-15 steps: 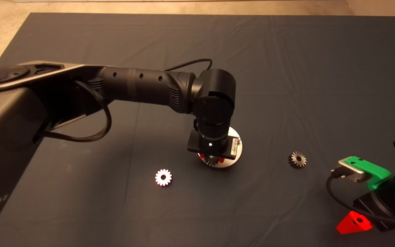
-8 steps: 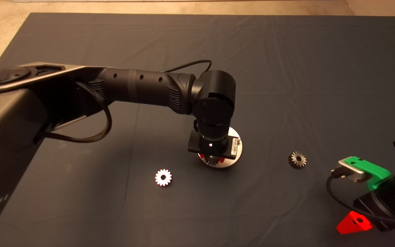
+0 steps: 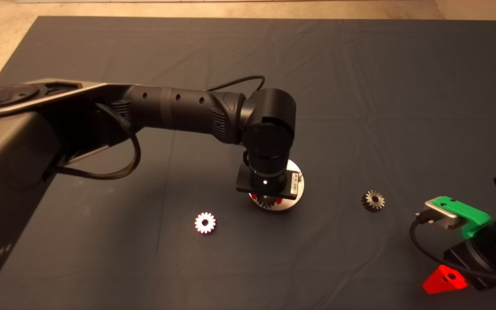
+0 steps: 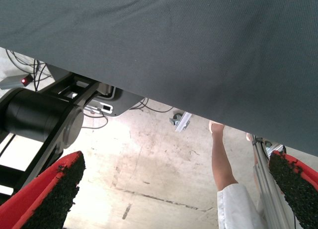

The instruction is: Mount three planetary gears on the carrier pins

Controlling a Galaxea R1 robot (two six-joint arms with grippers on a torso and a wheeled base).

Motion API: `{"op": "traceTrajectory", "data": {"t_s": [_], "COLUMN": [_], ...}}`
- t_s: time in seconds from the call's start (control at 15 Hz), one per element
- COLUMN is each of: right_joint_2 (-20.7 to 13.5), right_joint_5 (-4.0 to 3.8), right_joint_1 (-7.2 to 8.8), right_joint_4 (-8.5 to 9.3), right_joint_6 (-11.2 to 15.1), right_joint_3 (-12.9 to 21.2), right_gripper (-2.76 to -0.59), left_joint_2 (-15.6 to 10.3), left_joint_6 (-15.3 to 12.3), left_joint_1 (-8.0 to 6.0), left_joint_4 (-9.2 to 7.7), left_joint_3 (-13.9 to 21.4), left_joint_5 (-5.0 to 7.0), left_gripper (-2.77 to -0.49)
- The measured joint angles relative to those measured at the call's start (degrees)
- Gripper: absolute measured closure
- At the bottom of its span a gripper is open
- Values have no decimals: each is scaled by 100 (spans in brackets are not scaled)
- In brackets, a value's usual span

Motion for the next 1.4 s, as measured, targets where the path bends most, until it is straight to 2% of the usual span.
{"op": "traceTrajectory", "data": {"t_s": [0.13,0.8,1.4], "right_joint_2": [0,0,0], "right_joint_5": [0,-2,0], "right_joint_1": [0,0,0], "right_joint_4": [0,56,61], "right_joint_6": [0,0,0], "right_joint_3": [0,0,0], "right_gripper": [-275,-275,-275], "left_joint_2": [2,44,44], "left_joint_6": [-63,-78,-78], "left_joint_1": [37,15,0], "left_joint_4": [-4,-51,-53], "left_joint_3": [-6,-284,-329], "left_joint_5": [0,-6,-16], "left_gripper": [-100,-100,-100]}}
